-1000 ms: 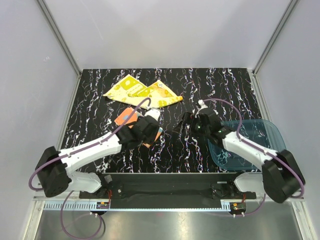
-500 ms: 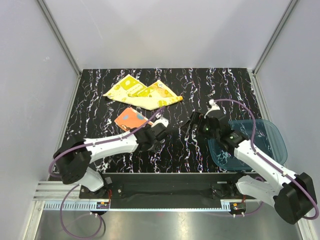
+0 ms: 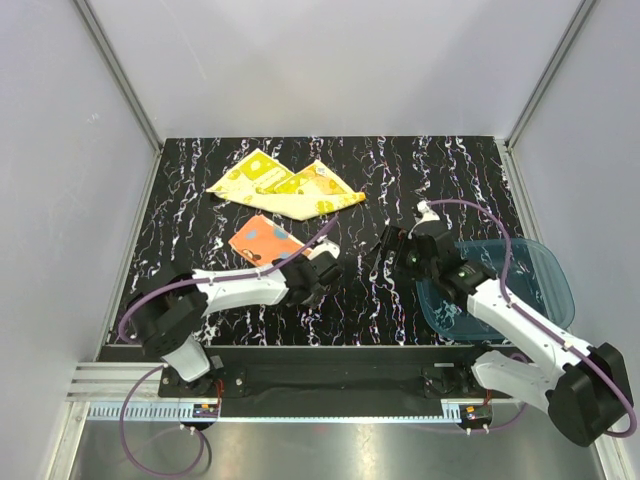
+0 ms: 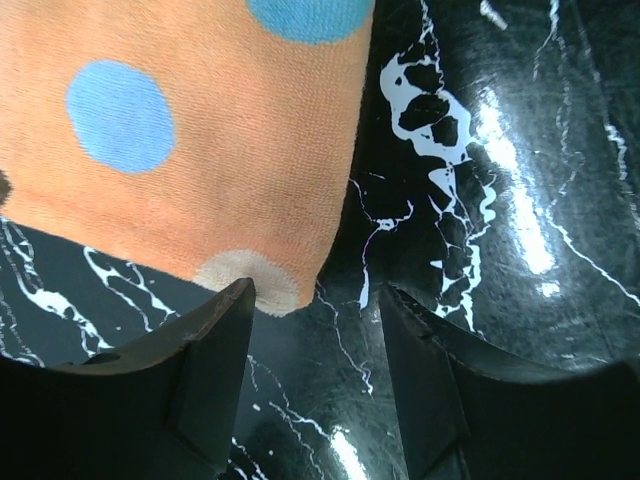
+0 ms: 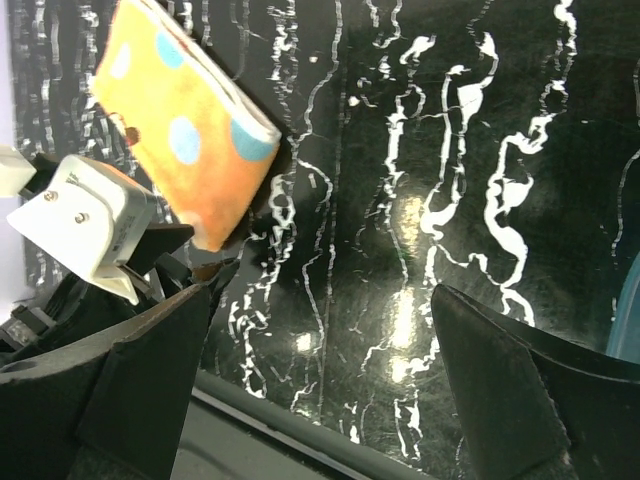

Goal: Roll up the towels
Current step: Roll the towel

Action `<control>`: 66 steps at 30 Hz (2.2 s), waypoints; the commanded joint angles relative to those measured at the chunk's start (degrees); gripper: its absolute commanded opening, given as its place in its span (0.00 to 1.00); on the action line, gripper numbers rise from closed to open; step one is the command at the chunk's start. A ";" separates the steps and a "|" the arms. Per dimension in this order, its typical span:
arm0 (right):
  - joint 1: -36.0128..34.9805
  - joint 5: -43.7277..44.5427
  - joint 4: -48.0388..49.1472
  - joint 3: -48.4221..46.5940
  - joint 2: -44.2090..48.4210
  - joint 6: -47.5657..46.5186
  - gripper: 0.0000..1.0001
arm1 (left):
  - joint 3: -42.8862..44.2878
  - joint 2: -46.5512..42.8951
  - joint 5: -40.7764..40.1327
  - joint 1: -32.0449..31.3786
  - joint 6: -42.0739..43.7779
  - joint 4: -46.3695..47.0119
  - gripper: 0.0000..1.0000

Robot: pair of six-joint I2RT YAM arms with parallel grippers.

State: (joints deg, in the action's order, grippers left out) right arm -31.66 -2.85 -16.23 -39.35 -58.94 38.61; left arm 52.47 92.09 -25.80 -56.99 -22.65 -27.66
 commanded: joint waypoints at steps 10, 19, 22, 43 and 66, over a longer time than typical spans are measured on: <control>-0.07 1.01 2.61 -2.30 -5.39 -1.43 1.00 | -3.07 1.95 -0.57 3.29 -2.83 5.86 0.49; 0.02 1.62 1.64 -4.50 -7.68 -1.96 1.00 | -7.64 0.98 2.42 3.91 -7.84 7.62 0.37; -0.07 0.49 1.73 -5.29 -8.73 -1.09 1.00 | -8.70 0.98 2.95 3.91 -8.90 8.32 0.23; -0.24 -23.25 26.15 -10.92 -40.81 14.65 0.84 | -12.21 -7.63 18.42 5.22 -10.13 18.96 0.00; -0.33 -14.66 11.09 -19.53 -45.75 6.93 0.09 | -14.24 -12.29 25.27 7.25 -13.03 18.88 0.00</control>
State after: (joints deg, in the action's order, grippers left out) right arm -31.79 -23.55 2.94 -55.20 -107.42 50.30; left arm 37.82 81.56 -3.49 -49.84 -34.68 -8.40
